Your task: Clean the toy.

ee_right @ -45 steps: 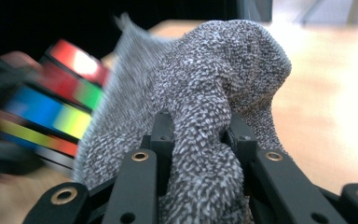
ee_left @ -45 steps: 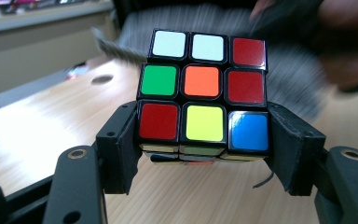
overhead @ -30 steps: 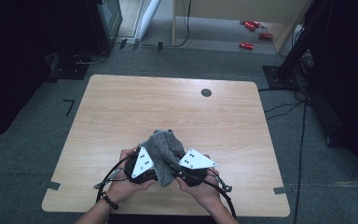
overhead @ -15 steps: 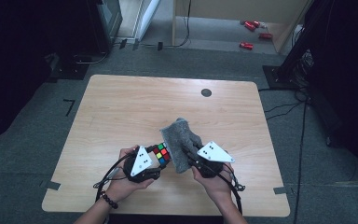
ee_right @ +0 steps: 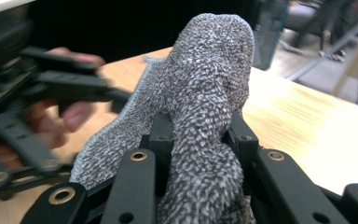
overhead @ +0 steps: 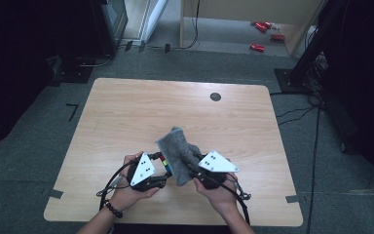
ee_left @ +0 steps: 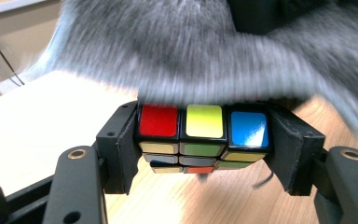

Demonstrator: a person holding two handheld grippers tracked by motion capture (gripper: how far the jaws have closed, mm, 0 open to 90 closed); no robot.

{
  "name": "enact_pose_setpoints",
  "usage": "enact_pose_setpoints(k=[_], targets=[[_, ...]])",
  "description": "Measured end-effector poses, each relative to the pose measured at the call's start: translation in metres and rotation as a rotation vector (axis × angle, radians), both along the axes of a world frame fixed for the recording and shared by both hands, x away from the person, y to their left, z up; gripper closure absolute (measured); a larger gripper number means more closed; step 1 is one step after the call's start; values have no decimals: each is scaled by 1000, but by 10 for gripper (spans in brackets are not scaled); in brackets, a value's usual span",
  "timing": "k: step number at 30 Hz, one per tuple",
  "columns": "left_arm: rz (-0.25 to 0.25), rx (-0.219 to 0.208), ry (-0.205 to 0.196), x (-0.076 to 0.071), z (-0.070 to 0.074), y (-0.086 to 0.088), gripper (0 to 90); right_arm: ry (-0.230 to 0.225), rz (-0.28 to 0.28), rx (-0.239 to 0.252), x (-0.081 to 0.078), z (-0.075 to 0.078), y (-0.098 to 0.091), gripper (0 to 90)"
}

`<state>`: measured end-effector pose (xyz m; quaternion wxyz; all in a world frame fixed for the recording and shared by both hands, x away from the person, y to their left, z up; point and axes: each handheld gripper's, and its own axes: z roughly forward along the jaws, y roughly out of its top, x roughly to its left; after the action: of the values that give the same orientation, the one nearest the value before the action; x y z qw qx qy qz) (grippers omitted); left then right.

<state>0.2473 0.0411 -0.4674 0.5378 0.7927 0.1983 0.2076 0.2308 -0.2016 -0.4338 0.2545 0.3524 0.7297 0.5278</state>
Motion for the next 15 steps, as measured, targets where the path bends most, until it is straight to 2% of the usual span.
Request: enact_pose_setpoints(k=[1,3,5,6,8,12,14,15], targets=[[-11,-20,4,1,1,2,352,4,-34,-2,3,0,-6,702],[-21,-34,2,2,2,5,352,35,-46,90,7,1,-21,701],[-23,-42,7,4,1,7,351,53,-27,185,9,3,-31,700],[-25,-46,12,5,0,8,351,54,-12,211,9,4,-33,700],[-35,-58,12,5,0,8,351,52,26,232,8,5,-31,698],[-71,-90,-2,1,3,8,352,100,88,243,9,-4,-19,698],[-74,-91,-10,-1,4,9,352,122,110,251,11,-10,-16,697],[-79,-98,-9,-1,5,11,352,136,113,270,13,-13,-17,697]])
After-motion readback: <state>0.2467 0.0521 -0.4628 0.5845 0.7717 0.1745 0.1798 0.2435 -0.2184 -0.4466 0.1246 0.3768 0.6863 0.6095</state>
